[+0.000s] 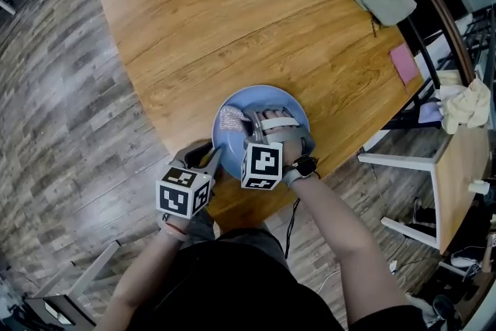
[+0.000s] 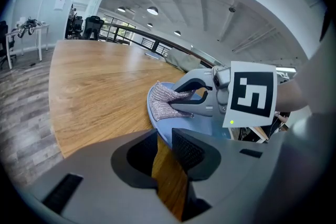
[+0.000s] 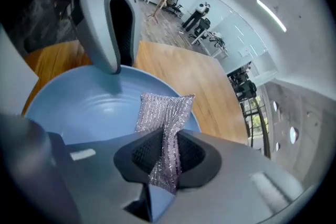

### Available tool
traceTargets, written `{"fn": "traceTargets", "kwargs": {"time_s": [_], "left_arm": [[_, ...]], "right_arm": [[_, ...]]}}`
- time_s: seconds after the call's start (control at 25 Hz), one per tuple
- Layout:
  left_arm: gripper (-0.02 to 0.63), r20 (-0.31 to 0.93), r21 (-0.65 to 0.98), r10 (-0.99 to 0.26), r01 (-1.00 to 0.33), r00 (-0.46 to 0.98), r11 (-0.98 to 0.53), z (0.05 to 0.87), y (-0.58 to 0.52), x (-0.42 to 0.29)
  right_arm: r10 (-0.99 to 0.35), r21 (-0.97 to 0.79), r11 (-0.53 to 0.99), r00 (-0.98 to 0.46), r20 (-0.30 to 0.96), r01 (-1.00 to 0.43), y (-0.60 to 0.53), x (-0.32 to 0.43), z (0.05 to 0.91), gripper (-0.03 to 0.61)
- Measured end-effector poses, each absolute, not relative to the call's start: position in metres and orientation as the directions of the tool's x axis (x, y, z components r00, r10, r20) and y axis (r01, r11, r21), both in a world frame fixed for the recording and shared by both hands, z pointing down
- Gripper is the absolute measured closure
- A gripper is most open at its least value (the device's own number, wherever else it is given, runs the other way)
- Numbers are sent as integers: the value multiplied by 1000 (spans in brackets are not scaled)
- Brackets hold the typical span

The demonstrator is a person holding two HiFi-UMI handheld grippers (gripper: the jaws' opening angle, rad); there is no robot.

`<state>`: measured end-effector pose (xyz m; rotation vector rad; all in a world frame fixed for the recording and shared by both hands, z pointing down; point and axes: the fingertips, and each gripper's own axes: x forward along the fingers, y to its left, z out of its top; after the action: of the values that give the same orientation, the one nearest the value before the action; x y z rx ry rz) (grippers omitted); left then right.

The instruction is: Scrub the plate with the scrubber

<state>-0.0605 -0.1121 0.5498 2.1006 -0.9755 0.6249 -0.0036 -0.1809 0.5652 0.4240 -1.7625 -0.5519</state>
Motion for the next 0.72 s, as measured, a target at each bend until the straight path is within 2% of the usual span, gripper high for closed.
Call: {"fn": "traceTargets", "kwargs": {"time_s": [0.12, 0.24, 0.52, 0.72], "left_arm": [[537, 673, 404, -443, -796, 592, -450, 549, -113, -61], [537, 675, 401, -445, -798, 589, -450, 550, -113, -62], [537, 676, 394, -446, -799, 587, -454, 549, -113, -60], [537, 676, 394, -446, -799, 587, -454, 551, -113, -61]], "right_arm": [[-605, 650, 749, -265, 751, 128, -191, -4, 560, 520], [-635, 687, 702, -273, 723, 185, -201, 0, 558, 520], [-694, 731, 641, -230, 683, 235, -231, 34, 557, 520], [-715, 741, 638, -197, 671, 211, -237, 57, 558, 521]]}}
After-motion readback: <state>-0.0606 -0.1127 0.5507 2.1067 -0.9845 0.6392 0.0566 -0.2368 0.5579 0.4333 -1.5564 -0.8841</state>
